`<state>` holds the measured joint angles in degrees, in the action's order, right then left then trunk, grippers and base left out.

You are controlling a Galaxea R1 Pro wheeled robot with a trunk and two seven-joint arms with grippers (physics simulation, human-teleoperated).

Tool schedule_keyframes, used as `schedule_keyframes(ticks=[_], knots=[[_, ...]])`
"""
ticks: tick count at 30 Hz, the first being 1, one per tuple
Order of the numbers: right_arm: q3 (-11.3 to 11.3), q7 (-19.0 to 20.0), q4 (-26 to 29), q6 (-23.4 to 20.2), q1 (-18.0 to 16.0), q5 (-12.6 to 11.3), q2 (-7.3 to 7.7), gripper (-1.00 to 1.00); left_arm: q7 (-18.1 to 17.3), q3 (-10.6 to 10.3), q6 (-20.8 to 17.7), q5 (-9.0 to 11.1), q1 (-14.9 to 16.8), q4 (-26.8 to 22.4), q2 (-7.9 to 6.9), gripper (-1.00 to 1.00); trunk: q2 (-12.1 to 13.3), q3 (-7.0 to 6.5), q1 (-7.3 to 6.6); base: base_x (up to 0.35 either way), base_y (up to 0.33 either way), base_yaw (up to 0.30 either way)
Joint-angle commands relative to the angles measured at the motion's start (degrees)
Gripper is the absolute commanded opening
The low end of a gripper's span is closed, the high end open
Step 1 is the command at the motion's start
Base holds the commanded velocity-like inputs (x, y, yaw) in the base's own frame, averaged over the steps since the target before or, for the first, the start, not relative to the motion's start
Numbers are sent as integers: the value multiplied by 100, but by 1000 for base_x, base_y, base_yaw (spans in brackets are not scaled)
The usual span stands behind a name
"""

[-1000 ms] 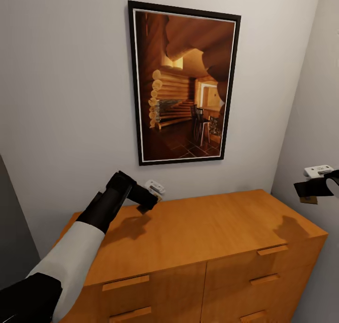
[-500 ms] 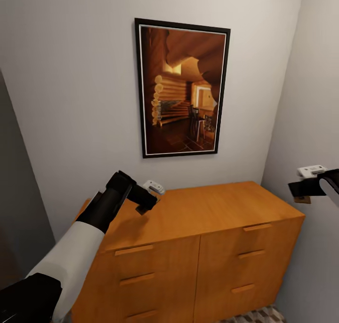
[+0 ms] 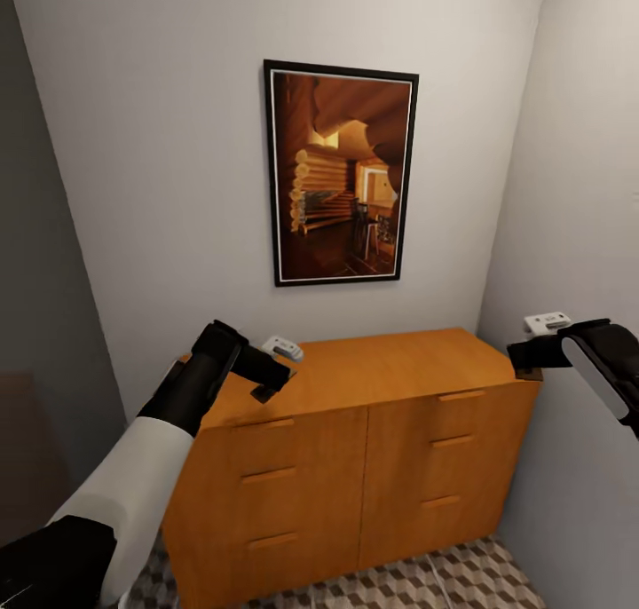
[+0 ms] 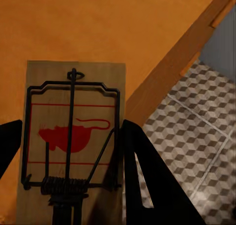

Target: Take the four mousetraps from the cabinet in the bathroom and place them on the bathroom floor. Make sure all four end up on the same floor surface, and ensure that at least two of them are either under or directly next to the same bathroom sink.

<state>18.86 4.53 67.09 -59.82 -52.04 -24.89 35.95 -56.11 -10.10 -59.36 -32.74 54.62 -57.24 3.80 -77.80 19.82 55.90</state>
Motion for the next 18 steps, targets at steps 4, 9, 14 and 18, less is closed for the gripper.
schedule_keyframes(ticks=[4,9,14,18], knots=[[16,41,24,-18,-8,51,-121,-100,-68,105,-5,-74,5,41,-1,-100,-5,8,-3,-344,0,0],[15,-124,25,-18,-8,69,-782,-100,-57,137,25,-74,5,204,-6,-100,-5,8,-3,-344,0,0],[18,-769,24,-18,-6,54,-1443,-100,160,203,27,-68,5,356,-10,-100,-5,8,-3,-345,0,0],[20,-1178,24,-18,40,46,-1854,-100,473,478,40,-53,5,548,-7,-100,-5,8,-3,-345,0,0]])
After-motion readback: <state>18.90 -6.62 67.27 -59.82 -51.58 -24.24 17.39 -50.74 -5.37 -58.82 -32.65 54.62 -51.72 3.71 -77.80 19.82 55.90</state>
